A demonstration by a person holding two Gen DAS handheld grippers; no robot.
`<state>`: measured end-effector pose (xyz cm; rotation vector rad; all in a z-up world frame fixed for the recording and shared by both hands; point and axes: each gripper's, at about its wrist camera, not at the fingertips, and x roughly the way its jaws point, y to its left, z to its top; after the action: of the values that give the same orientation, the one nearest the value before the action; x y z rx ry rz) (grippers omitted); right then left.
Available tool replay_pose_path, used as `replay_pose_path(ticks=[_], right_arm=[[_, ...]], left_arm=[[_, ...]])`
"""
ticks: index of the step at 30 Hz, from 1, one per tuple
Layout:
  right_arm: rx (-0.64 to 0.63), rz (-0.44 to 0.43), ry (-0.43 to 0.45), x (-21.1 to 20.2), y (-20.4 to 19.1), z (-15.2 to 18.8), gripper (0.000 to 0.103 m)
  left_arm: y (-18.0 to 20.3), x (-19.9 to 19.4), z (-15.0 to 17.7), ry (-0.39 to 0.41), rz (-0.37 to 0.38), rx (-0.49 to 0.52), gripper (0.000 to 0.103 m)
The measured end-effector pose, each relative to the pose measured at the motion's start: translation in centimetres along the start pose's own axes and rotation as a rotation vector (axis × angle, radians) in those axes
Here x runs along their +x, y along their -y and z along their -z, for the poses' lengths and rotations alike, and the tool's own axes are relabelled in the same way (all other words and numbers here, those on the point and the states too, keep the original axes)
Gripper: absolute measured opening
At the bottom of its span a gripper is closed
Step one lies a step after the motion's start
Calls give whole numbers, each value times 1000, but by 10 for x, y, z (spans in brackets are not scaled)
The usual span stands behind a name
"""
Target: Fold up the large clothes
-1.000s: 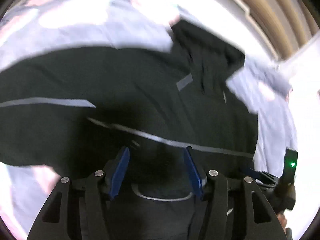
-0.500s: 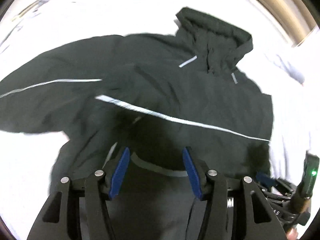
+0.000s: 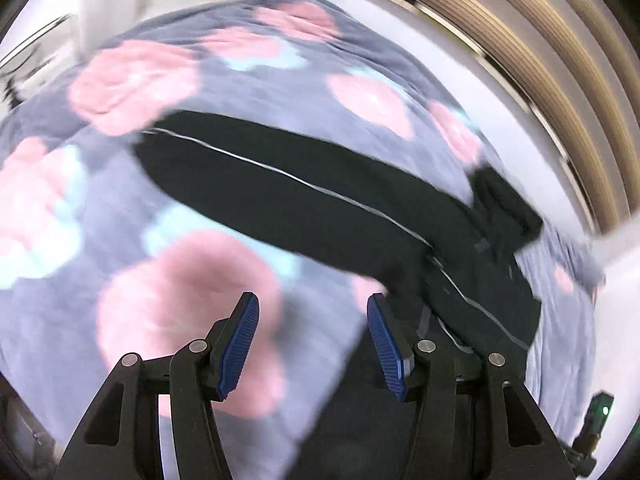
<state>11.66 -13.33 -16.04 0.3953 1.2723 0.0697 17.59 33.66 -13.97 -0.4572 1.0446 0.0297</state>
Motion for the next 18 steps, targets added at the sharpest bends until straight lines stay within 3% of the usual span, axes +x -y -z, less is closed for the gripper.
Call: replay_pose_path(ticks=[7,9,13,18], right_arm=[[5,11,29,6,-69,9,60],[-2,39,32,8,-79,9,60],[3,75,33,11,-91,-3,62],[-22,132,-21,29,-103,-20,63]], left_arm=[[-120,-12,-67,81,-27,-178,58],[-151,-6,-85,98,7,-249,61],[-195,40,-112,65,83,-374,62],[-221,103,-126,3,121,-439,62]])
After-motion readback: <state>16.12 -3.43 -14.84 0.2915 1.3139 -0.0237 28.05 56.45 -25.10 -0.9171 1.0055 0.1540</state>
